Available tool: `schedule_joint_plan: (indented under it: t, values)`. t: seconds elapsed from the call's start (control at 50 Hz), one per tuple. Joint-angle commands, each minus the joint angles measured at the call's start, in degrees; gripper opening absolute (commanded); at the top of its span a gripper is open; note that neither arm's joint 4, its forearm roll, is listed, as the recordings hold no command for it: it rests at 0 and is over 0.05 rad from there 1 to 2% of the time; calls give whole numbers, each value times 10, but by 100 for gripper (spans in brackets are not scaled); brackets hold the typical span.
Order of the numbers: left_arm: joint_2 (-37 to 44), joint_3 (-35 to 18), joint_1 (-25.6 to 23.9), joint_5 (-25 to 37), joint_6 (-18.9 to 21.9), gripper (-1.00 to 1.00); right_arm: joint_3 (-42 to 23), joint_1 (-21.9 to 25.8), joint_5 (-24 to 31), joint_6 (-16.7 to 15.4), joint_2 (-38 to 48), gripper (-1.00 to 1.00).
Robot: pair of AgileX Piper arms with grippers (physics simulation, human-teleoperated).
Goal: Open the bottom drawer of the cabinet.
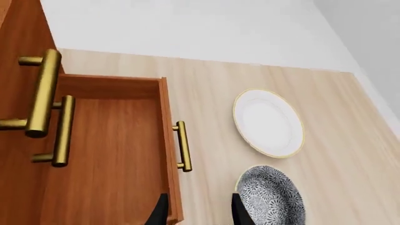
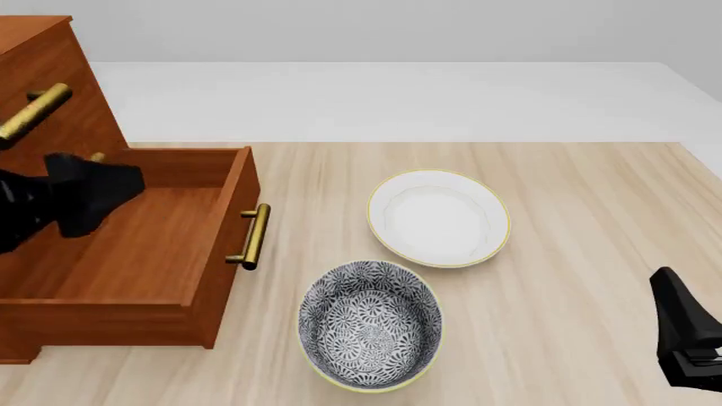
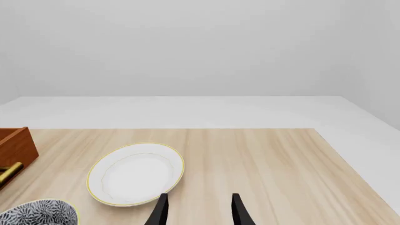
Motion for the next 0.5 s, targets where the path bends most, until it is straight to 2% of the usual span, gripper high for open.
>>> schedule_joint_plan:
  t: [0.02, 0.08, 0.1, 0.14, 0.16, 0.2, 0.24, 0.3, 0.46, 0.48, 0.5]
  values:
    - [-81, -32, -13, 58, 10, 100, 0, 0, 0, 0, 0, 100]
    - [-101, -25, -9, 67, 3, 100, 0, 0, 0, 0, 0, 100]
    - [-119, -28, -15, 75, 22, 100, 0, 0, 0, 0, 0, 100]
    - [-120, -28, -15, 76, 22, 100, 0, 0, 0, 0, 0, 100]
    - [-152, -55, -26, 90, 31, 100, 0, 0, 0, 0, 0, 100]
    - [-178, -69, -30, 105, 28, 100, 0, 0, 0, 0, 0, 100]
    - [-178, -69, -30, 106, 28, 100, 0, 0, 0, 0, 0, 100]
    - [-213, -51, -24, 132, 50, 100, 0, 0, 0, 0, 0, 100]
    - [-249, -56, -28, 156, 55, 100, 0, 0, 0, 0, 0, 100]
    - [-288, -86, -8, 179, 68, 100, 0, 0, 0, 0, 0, 100]
    - [-288, -86, -8, 179, 68, 100, 0, 0, 0, 0, 0, 100]
